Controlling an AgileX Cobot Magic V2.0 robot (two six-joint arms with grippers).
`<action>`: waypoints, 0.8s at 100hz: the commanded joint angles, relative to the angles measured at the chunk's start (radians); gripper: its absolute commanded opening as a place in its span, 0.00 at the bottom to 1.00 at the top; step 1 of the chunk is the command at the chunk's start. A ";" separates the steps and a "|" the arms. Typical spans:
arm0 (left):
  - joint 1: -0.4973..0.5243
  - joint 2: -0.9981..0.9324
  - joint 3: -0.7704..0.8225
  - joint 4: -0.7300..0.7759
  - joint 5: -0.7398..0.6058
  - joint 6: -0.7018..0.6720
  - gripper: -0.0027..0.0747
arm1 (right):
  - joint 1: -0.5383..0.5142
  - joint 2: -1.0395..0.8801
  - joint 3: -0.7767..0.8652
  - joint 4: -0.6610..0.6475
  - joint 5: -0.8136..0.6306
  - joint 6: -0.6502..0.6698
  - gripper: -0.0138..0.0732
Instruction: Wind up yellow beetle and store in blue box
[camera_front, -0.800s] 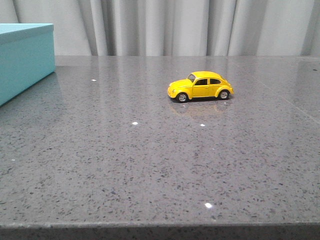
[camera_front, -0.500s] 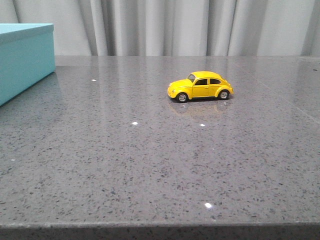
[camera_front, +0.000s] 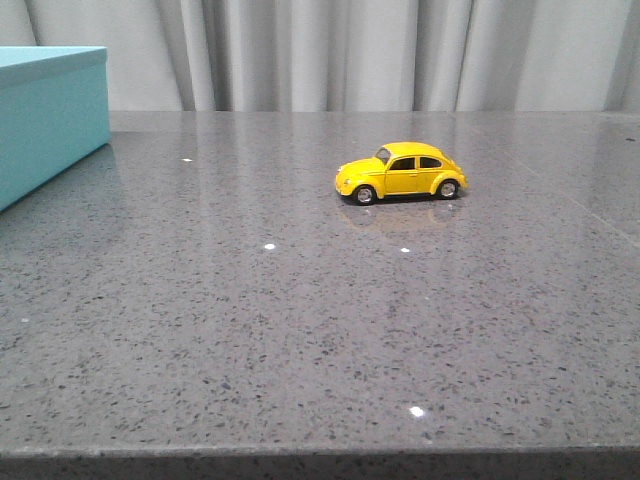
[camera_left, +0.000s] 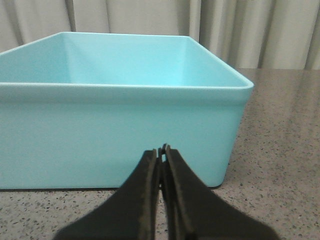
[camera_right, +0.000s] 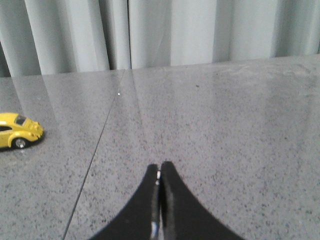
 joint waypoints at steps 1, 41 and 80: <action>-0.007 -0.031 0.022 -0.001 -0.086 -0.008 0.01 | -0.005 -0.022 -0.017 -0.006 -0.138 -0.011 0.08; -0.007 -0.031 -0.001 -0.001 -0.136 -0.008 0.01 | -0.006 -0.022 -0.017 -0.001 -0.520 -0.010 0.08; -0.007 0.094 -0.181 0.002 -0.128 -0.008 0.01 | -0.006 0.004 -0.151 -0.001 -0.235 0.096 0.08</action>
